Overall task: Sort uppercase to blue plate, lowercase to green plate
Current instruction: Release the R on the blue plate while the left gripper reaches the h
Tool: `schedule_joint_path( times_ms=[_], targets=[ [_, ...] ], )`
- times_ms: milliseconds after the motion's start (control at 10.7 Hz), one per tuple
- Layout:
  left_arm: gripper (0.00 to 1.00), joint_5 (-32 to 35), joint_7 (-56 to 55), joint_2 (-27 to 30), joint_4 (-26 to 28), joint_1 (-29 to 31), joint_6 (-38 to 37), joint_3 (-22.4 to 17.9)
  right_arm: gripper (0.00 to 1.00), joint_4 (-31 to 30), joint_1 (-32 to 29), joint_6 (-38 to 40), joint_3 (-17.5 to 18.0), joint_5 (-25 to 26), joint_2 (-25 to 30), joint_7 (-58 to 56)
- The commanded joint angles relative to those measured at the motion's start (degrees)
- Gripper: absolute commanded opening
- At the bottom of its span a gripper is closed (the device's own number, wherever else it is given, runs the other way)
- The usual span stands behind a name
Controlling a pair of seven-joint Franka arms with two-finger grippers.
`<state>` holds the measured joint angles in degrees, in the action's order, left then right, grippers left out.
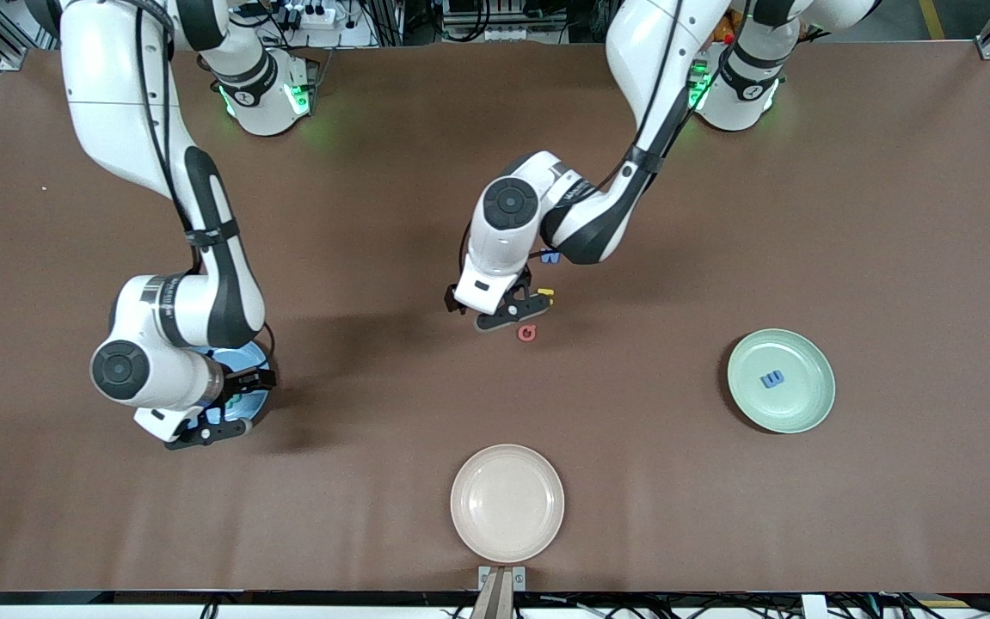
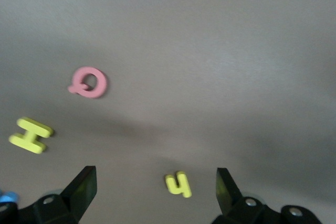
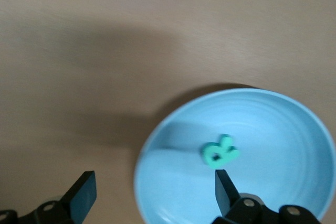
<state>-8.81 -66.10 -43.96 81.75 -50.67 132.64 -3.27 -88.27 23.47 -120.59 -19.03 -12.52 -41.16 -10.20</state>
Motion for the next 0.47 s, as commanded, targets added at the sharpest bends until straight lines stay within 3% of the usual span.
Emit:
schedule_joint_path(
  times_ms=[0,372],
  targets=[
    [0.96,0.9,-3.42,-6.12,-6.76,-4.16,-0.54,-3.49,1.0,-0.06,3.67,0.0,0.22,-0.92,0.64,7.09],
    [0.77,0.64,-6.67,-10.88,-11.51,-5.23,-0.54,-3.24,1.0,1.08,9.04,-0.09,0.23,-0.75,0.03,18.98]
  ],
)
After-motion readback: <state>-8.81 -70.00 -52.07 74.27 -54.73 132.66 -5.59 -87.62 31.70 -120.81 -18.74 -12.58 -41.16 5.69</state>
